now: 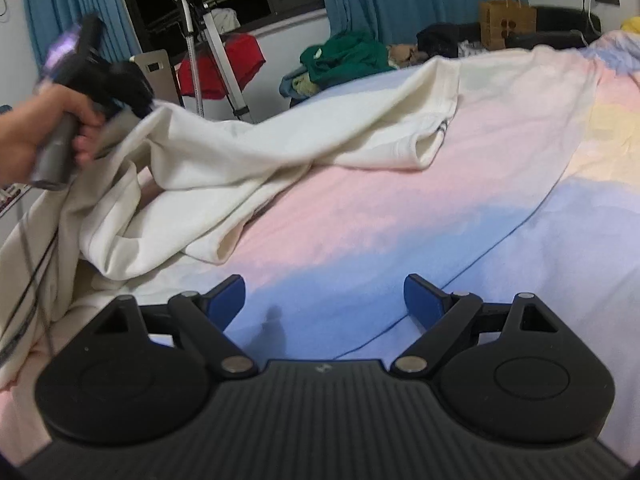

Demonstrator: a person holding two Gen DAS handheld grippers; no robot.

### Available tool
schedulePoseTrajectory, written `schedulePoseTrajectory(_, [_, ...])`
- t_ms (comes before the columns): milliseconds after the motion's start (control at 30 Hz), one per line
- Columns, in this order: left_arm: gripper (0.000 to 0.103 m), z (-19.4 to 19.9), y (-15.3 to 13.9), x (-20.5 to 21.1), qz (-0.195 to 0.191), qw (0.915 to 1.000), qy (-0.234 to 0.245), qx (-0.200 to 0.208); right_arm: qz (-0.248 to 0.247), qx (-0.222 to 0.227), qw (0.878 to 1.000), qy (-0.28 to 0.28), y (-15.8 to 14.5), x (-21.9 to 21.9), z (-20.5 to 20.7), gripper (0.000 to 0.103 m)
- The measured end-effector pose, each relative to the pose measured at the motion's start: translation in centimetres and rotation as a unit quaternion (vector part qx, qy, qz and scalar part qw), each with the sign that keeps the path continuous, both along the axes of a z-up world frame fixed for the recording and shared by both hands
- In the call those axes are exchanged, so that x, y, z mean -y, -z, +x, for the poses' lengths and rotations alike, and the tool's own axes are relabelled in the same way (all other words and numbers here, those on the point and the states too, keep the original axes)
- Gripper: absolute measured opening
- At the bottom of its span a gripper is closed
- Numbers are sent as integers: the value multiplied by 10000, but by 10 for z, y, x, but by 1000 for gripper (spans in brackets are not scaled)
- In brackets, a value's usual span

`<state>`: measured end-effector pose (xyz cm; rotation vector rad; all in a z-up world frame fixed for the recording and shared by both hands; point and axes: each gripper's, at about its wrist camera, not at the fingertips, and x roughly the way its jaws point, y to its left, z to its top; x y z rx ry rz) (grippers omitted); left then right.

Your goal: Fold clothes

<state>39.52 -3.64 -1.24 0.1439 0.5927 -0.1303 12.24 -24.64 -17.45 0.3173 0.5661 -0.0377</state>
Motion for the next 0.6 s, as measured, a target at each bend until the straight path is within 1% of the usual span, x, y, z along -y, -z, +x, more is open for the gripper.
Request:
schedulePoseTrajectory(33, [3,-23,-14,2,-12,9995,208,220,-28,58,10000,25,-3,0,-3,88])
schedulePoseTrajectory(100, [3,-74,-34,5,-133,9972,551,483,-59,182,9998,107,-9,2,-10,88])
schedulePoseTrajectory(167, [3,-126,-53,7,-263,9931,886,727,-85,315,9993,201,-16,5,-18,88])
schedulePoseTrajectory(267, [3,-210,-46,10,-240,9857,1408,894,-119,519,9978,400,-28,11,-30,88])
schedulePoseTrajectory(333, [3,-267,-40,11,-215,9792,1755,995,12,594,9969,511,-34,18,-38,88])
schedulePoseTrajectory(400, [3,-312,-11,13,-219,9767,1998,757,301,674,9951,652,-41,29,-50,88])
schedulePoseTrajectory(467, [4,-339,23,12,-283,9779,2032,412,596,759,9923,780,-48,41,-64,88])
schedulePoseTrajectory(533, [4,-349,61,11,-480,9809,1873,-231,812,784,9907,763,-52,47,-74,88])
schedulePoseTrajectory(567, [4,-350,77,11,-632,9821,1680,-566,867,766,9907,709,-53,48,-78,88])
schedulePoseTrajectory(600, [4,-351,86,10,-688,9827,1570,-706,897,739,9911,642,-54,47,-81,86])
